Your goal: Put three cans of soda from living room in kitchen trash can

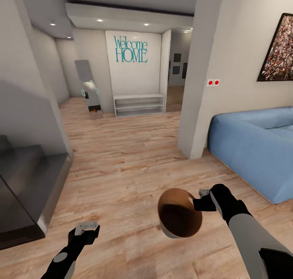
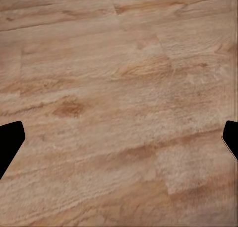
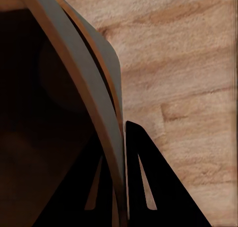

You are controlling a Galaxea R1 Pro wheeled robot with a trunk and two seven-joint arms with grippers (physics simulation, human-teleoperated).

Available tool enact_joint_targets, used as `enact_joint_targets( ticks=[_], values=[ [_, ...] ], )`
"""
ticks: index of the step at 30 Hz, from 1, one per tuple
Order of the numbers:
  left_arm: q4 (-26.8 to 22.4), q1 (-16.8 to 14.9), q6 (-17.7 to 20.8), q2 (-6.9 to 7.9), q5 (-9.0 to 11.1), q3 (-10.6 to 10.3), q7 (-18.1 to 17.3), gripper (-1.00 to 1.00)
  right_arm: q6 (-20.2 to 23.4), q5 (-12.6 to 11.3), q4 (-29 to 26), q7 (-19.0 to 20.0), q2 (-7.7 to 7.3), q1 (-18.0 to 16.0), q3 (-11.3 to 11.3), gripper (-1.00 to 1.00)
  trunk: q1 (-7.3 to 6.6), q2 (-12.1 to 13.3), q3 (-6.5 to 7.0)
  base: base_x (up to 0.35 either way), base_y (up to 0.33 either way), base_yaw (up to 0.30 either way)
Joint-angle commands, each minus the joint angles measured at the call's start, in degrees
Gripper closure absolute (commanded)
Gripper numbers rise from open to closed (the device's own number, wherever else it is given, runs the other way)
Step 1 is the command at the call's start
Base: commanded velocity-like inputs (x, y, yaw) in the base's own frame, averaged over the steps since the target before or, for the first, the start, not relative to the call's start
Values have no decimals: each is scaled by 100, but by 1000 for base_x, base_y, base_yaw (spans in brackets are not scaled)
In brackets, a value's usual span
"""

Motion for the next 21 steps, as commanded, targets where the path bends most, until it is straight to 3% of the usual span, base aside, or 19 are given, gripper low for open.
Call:
enact_joint_targets(
  ticks=[1,21],
  values=[
    [-1,-1,0,0,0,0,0,-100,30,-166,-2,35,1,-3,-15,100,0,0,2,0,0,-248],
    [2,2,1,0,0,-1,7,-100,30,-166,1,35,1,-3,-12,100,0,0,81,0,0,-226]
  ],
)
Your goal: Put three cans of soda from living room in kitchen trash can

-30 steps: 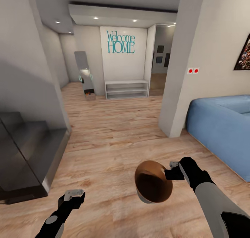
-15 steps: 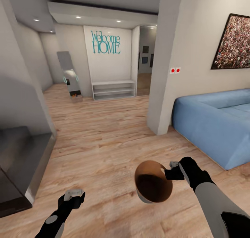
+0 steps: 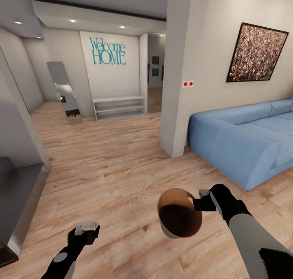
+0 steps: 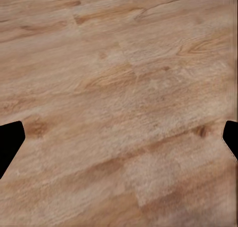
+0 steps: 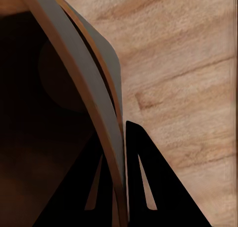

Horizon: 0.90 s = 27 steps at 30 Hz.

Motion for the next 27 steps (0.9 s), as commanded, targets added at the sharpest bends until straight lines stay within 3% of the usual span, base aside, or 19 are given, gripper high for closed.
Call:
enact_joint_targets(
  ticks=[1,11,27],
  values=[
    [1,0,0,0,0,0,0,-100,29,-157,-1,34,1,-3,-14,100,0,0,5,0,0,-221],
    [15,-1,0,0,0,0,2,-100,29,-157,-1,34,5,-3,-8,100,0,0,53,0,-52,-221],
    [44,-5,0,0,0,-8,2,-100,29,-146,-1,25,1,-3,-20,100,0,0,130,0,-190,-221]
  ],
)
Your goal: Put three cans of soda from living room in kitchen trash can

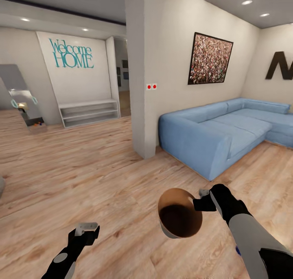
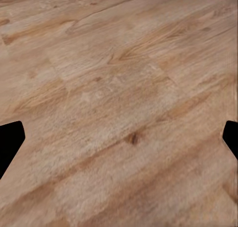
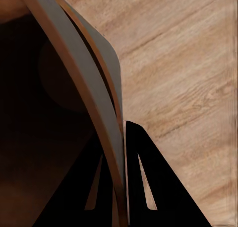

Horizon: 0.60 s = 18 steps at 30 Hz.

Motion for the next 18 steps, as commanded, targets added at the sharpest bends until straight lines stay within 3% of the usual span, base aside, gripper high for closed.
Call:
enact_joint_targets(
  ticks=[1,18],
  values=[
    [1,1,0,0,0,0,0,-100,28,-158,-2,34,1,-3,-14,100,0,0,6,0,-214,-221],
    [-19,3,0,0,0,3,-1,-100,28,-155,-2,34,1,-3,-5,100,0,0,88,0,-260,-216]
  ],
)
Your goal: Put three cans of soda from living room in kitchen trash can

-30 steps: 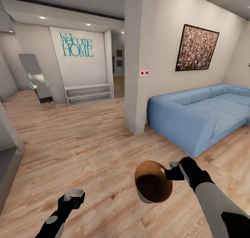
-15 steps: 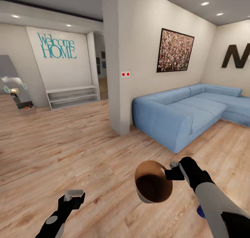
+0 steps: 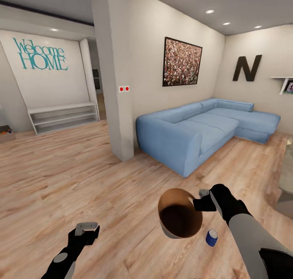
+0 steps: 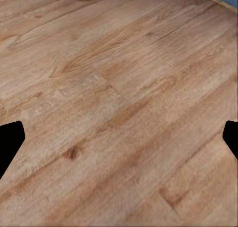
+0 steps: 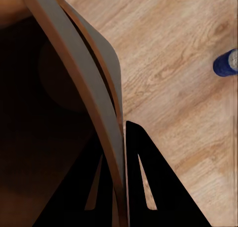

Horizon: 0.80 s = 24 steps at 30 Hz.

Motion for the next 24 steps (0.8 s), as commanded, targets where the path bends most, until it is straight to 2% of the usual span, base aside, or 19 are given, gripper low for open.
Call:
enact_joint_targets(
  ticks=[1,11,24],
  values=[
    [-4,0,1,0,0,1,-3,-100,32,-181,-2,36,1,-3,-10,100,0,0,3,0,-235,-107],
    [-26,2,-8,0,0,4,-14,-100,32,-184,-2,36,1,-3,9,100,0,0,9,0,-82,-33],
    [49,-4,101,0,-9,11,-22,-100,32,-191,-2,36,1,-3,11,100,-286,521,242,0,-2,-1]
  ],
)
